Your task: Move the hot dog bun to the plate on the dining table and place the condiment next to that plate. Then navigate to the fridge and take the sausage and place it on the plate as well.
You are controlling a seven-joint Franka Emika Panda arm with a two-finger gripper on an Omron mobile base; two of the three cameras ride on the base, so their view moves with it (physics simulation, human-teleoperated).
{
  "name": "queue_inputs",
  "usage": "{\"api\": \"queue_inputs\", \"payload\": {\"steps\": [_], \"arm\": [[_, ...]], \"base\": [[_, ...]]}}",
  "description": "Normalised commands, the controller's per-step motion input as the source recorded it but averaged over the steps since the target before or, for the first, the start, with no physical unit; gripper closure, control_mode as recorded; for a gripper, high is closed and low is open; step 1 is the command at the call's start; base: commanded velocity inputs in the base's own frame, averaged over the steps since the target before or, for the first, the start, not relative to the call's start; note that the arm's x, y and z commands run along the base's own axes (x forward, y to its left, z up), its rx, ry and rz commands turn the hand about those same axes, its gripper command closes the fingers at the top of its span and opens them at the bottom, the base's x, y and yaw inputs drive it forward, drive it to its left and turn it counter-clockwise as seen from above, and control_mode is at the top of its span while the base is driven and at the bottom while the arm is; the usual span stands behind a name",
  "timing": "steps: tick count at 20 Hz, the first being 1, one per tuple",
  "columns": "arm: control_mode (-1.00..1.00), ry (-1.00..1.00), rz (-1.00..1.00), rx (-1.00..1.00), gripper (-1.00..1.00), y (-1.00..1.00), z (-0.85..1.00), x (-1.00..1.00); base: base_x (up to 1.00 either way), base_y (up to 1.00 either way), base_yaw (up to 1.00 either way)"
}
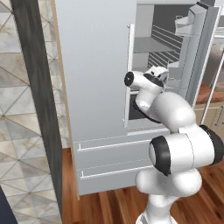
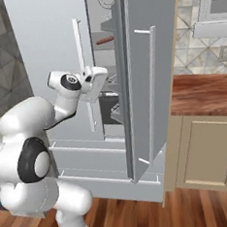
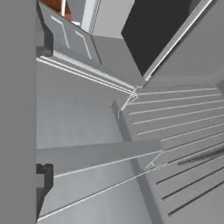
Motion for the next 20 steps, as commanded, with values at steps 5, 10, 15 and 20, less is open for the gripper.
{"api": "queue_inputs", "payload": {"steps": [5,10,15,20], "arm": [[-1.0,0.06,-0.09,-0.05,-1.0,-0.73,-0.15,0.17],[-1.0,0.02,-0.12,-0.03,-1.0,-0.98,-0.18,-0.18],[-1.0,0.0,-0.12,0.0,-1.0,-0.98,-0.12,-0.63],[-1.0,-0.06,-0.06,0.0,-1.0,-0.66,0.05,-0.77]], "base": [[0.0,0.0,0.0],[0.0,0.0,0.0],[0.0,0.0,0.0],[0.0,0.0,0.0]]}}
